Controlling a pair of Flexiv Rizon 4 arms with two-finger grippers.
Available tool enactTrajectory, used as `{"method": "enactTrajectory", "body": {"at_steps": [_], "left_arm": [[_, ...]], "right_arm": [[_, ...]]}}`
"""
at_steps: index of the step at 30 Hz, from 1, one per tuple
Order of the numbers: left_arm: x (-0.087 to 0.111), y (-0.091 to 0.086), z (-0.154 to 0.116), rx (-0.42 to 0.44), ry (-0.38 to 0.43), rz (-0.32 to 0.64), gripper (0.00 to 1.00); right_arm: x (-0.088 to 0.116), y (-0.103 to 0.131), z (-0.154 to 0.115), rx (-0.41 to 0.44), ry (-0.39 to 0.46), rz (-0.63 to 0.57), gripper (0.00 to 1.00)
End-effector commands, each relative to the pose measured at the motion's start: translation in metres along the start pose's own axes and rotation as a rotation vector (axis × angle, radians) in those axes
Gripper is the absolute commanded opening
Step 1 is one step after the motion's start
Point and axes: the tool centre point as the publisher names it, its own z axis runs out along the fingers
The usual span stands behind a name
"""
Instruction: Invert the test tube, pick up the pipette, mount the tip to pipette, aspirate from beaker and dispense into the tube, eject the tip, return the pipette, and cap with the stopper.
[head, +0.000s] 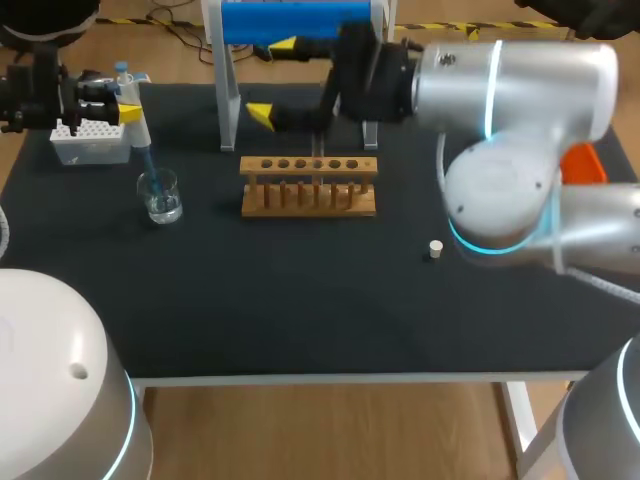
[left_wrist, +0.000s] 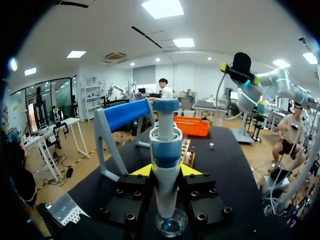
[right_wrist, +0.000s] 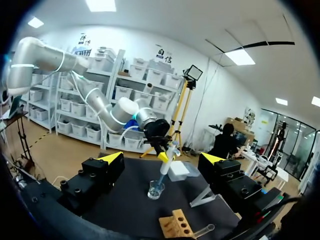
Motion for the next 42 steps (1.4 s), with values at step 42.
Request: {"method": "enactTrajectory", "body": {"at_steps": [42], "left_arm": [[0.0,0.0,0.0,0.0,-0.003,0.002,0.0]], "right_arm": [[-0.043,0.014,0.055,0.075,0.365,0.051,1.0]]}}
